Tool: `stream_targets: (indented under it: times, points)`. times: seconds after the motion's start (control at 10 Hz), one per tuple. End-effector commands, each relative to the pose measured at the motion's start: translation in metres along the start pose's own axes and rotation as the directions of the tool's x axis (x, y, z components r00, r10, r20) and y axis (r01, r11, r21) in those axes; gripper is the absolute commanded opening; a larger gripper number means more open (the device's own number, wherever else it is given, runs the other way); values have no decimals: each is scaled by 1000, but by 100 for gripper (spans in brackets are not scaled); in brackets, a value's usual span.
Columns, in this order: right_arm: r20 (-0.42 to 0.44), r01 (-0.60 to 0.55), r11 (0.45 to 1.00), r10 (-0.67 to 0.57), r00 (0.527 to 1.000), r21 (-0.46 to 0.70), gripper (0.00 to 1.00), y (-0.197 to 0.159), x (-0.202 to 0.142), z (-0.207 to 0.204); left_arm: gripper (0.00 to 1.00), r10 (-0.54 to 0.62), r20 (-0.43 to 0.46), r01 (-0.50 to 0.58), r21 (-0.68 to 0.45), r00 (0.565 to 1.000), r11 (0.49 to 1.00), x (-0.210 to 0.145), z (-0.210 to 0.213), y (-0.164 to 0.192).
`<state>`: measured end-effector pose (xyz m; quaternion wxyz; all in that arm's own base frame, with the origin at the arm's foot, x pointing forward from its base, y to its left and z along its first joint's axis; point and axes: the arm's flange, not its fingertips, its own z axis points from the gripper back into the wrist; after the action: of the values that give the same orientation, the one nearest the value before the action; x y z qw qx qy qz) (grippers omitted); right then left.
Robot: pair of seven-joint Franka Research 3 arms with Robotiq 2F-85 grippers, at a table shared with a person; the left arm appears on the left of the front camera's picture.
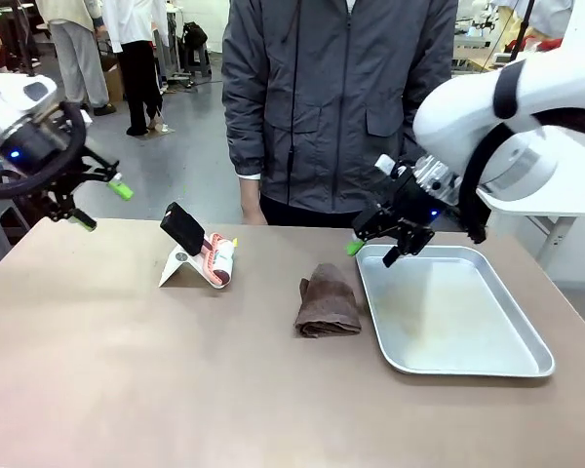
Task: Clean the surface of the table.
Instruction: Return the Lint Roller and towel to their original positions.
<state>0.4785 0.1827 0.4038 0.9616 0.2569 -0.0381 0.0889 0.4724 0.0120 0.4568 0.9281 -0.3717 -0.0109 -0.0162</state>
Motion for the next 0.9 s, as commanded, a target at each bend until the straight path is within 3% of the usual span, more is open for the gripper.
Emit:
stream_targets:
  times: [0.0, 0.2, 0.4, 0.8]
  points:
    - [59, 54, 989, -62, 996, 136, 100, -18, -51, 20, 100, -68, 76, 78, -131, 995, 988, -58, 10, 21]
    - [116, 94, 932, -143, 983, 350, 100, -47, -109, 57, 100, -64, 137, 99, -265, 988, 959, -94, 6, 41]
    - [167, 99, 813, -234, 958, 574, 100, -90, -151, 88, 100, -27, 166, 94, -410, 986, 907, -102, 8, 75]
    - [198, 158, 652, -437, 878, 741, 100, -179, -193, 105, 100, 49, 241, 106, -588, 969, 802, -98, 35, 130]
